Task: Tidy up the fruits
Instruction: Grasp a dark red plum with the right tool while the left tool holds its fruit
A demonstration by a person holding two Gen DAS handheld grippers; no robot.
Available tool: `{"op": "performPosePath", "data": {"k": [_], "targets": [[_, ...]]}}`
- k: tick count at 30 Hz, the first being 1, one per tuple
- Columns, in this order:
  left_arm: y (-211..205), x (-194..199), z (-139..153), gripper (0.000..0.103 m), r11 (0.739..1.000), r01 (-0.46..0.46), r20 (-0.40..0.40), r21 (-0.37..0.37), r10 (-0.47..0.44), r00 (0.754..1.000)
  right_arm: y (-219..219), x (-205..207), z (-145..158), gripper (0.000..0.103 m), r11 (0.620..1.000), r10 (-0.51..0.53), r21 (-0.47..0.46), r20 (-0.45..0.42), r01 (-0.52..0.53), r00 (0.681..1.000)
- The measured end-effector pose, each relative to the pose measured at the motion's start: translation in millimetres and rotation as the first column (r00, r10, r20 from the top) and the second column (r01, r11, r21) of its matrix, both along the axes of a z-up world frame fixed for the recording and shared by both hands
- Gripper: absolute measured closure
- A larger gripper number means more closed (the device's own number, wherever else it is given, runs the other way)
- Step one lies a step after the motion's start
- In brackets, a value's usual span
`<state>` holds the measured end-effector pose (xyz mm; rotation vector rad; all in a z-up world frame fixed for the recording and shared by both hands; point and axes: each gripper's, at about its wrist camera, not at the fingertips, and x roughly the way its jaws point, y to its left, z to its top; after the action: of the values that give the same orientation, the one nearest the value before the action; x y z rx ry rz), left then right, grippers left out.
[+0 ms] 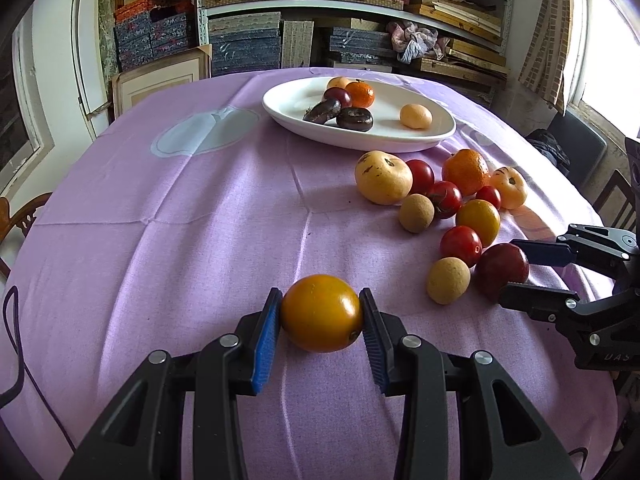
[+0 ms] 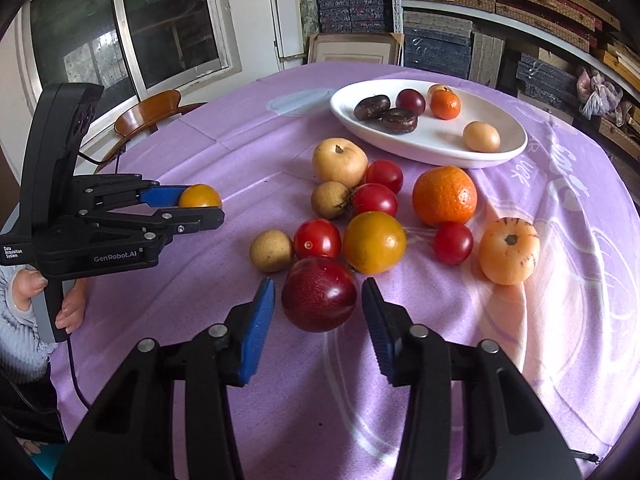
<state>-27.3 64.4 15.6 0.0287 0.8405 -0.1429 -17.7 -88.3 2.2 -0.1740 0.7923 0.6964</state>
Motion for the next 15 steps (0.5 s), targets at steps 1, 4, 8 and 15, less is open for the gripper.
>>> {"op": "performPosePath", "data": {"k": [1,4,8,15], "targets": [[0.2,-0.1,0.1,0.064,1.0,0.0,0.0,0.0,0.0,1.0,0.9,0.6,-0.4,0.058,1.0,-0.001,-0.002,-0.002,0.001,1.0],[0.0,0.0,0.0,0.064,1.0,0.0,0.0,0.0,0.0,1.0,1.4,1.0,-0.7,0.058,1.0,-0.002,-0.003,-0.005,0.002,1.0],[-0.1,0.3,-0.3,0.064,1.0,0.0,-0.001,-0.001,0.0,1.0,1.0,3.2,-2.3,0.063,1.0,-0.008,-0.003,-0.02,0.008,1.0],[0.6,1.9,-1.9,0.064,1.0,-0.003,-0.01,-0.008,0.003,1.0,-1.4,3.2,-1.6,0.064,1.0,-0.01,0.006,-0.021,0.01,1.0]]}}
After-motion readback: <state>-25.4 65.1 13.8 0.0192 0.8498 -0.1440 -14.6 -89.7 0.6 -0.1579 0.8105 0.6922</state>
